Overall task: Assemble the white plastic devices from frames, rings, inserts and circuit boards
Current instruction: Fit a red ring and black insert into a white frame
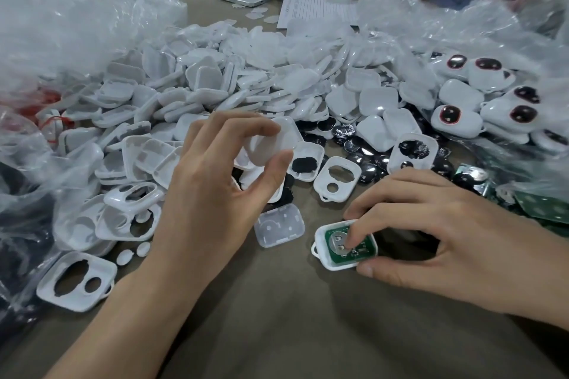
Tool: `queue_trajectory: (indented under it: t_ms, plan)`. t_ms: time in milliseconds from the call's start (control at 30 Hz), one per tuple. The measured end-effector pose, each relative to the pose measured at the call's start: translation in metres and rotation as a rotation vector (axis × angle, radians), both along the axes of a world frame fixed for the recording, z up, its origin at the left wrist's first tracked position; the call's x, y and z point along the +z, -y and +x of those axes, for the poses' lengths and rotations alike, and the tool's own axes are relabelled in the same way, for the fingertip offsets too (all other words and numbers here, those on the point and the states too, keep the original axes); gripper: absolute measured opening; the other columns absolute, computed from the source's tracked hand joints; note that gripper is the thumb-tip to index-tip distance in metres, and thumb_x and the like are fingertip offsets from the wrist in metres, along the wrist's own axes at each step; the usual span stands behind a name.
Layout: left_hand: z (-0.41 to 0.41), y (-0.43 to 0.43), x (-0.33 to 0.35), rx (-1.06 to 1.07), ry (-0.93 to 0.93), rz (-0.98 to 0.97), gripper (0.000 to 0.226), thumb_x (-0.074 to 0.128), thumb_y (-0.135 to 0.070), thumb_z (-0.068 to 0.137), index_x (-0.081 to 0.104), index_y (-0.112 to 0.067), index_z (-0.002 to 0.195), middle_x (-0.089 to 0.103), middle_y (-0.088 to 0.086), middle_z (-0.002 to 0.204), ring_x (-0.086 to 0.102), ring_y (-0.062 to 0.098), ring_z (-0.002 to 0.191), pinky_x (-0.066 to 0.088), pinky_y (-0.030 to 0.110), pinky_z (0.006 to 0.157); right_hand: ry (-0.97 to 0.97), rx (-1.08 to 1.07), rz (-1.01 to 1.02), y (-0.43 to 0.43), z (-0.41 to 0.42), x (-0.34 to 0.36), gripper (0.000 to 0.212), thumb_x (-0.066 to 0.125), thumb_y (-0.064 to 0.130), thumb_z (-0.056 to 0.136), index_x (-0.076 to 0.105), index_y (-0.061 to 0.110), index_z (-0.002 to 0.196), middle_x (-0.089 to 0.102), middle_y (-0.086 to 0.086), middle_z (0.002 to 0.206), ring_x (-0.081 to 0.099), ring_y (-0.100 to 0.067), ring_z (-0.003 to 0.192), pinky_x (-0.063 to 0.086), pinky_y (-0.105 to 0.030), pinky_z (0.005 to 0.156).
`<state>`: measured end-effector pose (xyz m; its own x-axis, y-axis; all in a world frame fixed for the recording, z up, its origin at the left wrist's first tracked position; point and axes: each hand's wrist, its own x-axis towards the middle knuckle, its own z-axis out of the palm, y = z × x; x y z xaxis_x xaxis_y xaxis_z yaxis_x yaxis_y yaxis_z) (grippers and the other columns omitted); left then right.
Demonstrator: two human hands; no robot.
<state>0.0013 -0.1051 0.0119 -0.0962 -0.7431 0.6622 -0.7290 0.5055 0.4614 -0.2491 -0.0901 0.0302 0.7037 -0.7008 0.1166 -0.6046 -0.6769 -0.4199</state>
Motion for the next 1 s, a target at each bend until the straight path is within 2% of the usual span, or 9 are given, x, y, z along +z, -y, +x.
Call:
queue_trajectory:
  t_ms: [133,200,267,567,733,1000]
  plan:
    - [-0.0005,-0.0013,0.0004,-0.004,-0.007,-0.037,0.022,0.071,-0.031,0.095,0.067,-0.016,0.111,0.065,-0.007,0.115,0.061,0.018,0.109,0.043,0.018,0.091,0.002,-0.027,0.018,-0.001,-0.0009,0.0002,0.032,0.06,0.065,0.084,0.056,0.052,0.113,0.056,0.034,0.114,0.051,0.0,0.117,0.038,-0.019,0.098]
    - [0.0,-0.0021,0.0011,-0.01,-0.011,-0.07,0.022,0.07,-0.031,0.096,0.067,-0.015,0.11,0.065,-0.006,0.114,0.061,0.018,0.108,0.044,0.02,0.091,0.042,-0.071,0.062,-0.0028,-0.0018,0.0014,0.042,0.063,0.067,0.078,0.05,0.055,0.116,0.052,0.039,0.117,0.046,0.006,0.121,0.044,-0.016,0.09]
    - [-0.0001,-0.0025,0.0018,-0.024,-0.011,-0.094,0.022,0.069,-0.032,0.097,0.067,-0.015,0.11,0.065,-0.006,0.114,0.061,0.018,0.107,0.044,0.022,0.09,0.068,-0.098,0.096,-0.0042,-0.0017,0.0023,0.048,0.067,0.067,0.074,0.046,0.059,0.116,0.048,0.042,0.12,0.041,0.013,0.123,0.043,-0.014,0.083]
    - [-0.0016,-0.0031,0.0022,-0.04,-0.005,-0.096,0.021,0.068,-0.033,0.097,0.068,-0.016,0.109,0.065,-0.008,0.115,0.061,0.015,0.108,0.042,0.019,0.092,0.084,-0.103,0.154,-0.0052,-0.0005,0.0037,0.049,0.067,0.06,0.075,0.041,0.065,0.116,0.048,0.044,0.121,0.04,0.018,0.121,0.04,-0.017,0.084]
    - [-0.0024,-0.0041,0.0035,-0.043,-0.01,-0.078,0.021,0.068,-0.033,0.097,0.068,-0.016,0.109,0.064,-0.01,0.115,0.061,0.016,0.108,0.041,0.017,0.092,0.095,-0.113,0.182,-0.0057,-0.0008,0.0028,0.051,0.067,0.059,0.077,0.04,0.067,0.12,0.05,0.04,0.123,0.043,0.013,0.124,0.043,-0.023,0.087]
    - [-0.0031,-0.006,0.0043,-0.054,-0.016,-0.04,0.021,0.069,-0.034,0.096,0.068,-0.016,0.108,0.065,-0.01,0.114,0.062,0.015,0.109,0.042,0.017,0.088,0.08,-0.115,0.178,-0.0052,-0.0008,0.0025,0.051,0.064,0.063,0.077,0.04,0.067,0.121,0.05,0.041,0.124,0.043,0.013,0.124,0.042,-0.021,0.088]
